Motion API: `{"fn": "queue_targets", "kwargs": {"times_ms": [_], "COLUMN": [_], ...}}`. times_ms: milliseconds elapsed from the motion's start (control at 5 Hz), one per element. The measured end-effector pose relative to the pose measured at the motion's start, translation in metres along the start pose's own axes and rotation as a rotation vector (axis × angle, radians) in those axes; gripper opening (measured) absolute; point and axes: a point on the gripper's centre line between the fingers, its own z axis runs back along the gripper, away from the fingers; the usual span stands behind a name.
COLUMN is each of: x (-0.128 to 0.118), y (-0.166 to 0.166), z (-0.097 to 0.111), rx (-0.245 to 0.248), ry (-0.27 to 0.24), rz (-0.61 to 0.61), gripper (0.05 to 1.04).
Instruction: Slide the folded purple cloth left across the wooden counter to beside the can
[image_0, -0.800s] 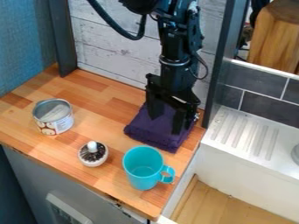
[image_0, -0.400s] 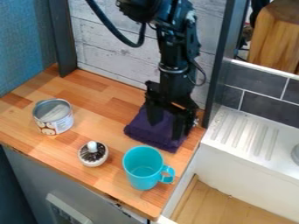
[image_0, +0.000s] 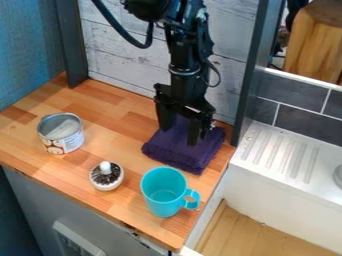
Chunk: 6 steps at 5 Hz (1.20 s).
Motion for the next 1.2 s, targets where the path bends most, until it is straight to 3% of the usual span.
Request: {"fn": "queue_targets", "kwargs": {"times_ms": [200,400,600,1000,1200], "x": [0.004,0.014,0.016,0.0,0.007], "y": [0.007,0.001,0.0,0.034,0.057], "z": [-0.025,-0.033,-0.036,-0.035,-0.035], "rx": [0.036,-0.016,-0.021,0.082,0.091], "ry": [0.054,0.051,0.058,0.141,0.156], "rz": [0.086,0.059,0.057,0.1,0.136], "gripper": [1.0,1.0,1.0,1.0,1.0]}}
